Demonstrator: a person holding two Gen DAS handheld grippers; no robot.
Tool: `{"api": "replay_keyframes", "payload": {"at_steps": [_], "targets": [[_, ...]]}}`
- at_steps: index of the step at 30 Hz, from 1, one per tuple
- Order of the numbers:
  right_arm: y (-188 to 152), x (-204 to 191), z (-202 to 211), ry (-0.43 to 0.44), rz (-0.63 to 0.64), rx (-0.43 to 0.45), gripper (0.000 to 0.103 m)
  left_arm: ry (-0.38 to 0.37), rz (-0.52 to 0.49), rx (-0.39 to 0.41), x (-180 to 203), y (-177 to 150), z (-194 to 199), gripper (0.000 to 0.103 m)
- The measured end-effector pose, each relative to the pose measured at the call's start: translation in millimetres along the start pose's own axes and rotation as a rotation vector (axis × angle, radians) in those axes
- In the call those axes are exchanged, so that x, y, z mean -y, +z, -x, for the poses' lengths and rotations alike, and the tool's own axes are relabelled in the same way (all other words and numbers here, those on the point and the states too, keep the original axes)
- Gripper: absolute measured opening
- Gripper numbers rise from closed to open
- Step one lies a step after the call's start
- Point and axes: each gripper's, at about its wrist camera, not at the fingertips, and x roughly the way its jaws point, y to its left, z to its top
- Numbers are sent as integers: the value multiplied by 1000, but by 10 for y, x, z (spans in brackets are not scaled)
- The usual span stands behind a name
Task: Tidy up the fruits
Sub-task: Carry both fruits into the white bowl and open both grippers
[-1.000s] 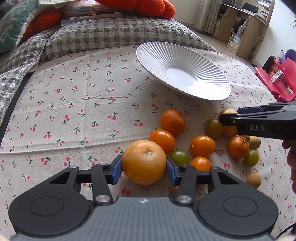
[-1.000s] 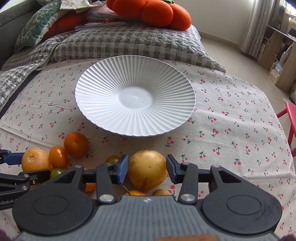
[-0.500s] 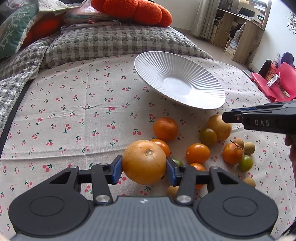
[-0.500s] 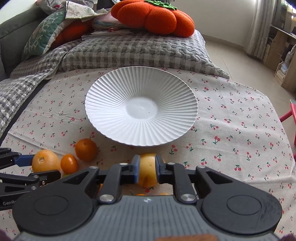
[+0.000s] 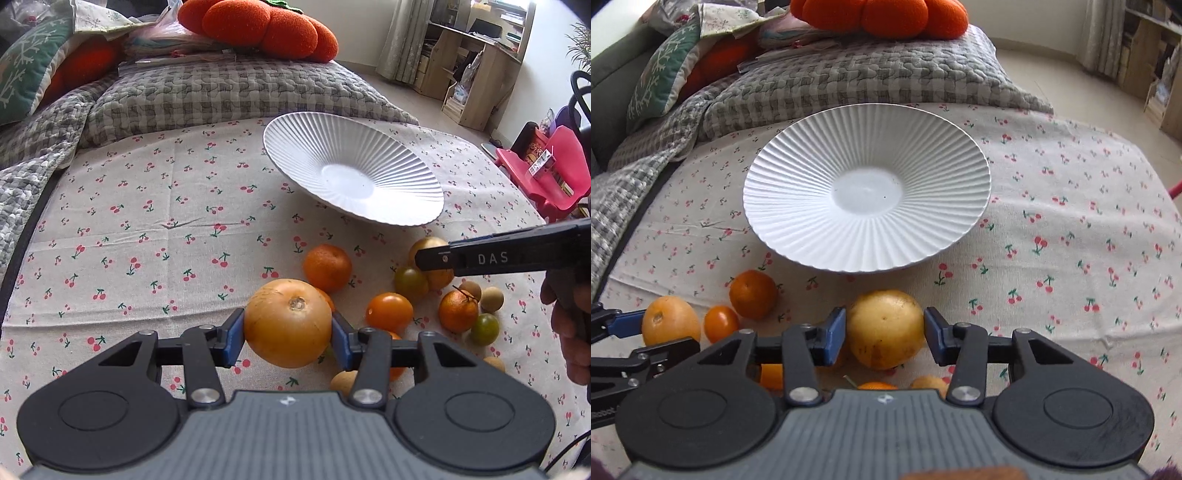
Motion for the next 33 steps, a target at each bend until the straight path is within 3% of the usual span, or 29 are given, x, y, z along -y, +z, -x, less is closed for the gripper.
{"api": "replay_keyframes", "payload": {"at_steps": [8, 13, 22, 33], "targets": [[36, -108, 307, 23, 27, 19, 42, -27, 3, 40, -16, 95, 103, 31], [237, -96, 520, 33, 28, 112, 42, -30, -20, 80, 21, 274, 126, 31], [415, -27, 266, -79, 49, 181, 42, -77, -112, 134, 264, 659, -86, 31], [486, -62, 6, -125, 94, 173, 42, -54, -177, 94, 396, 855, -585, 31]]}}
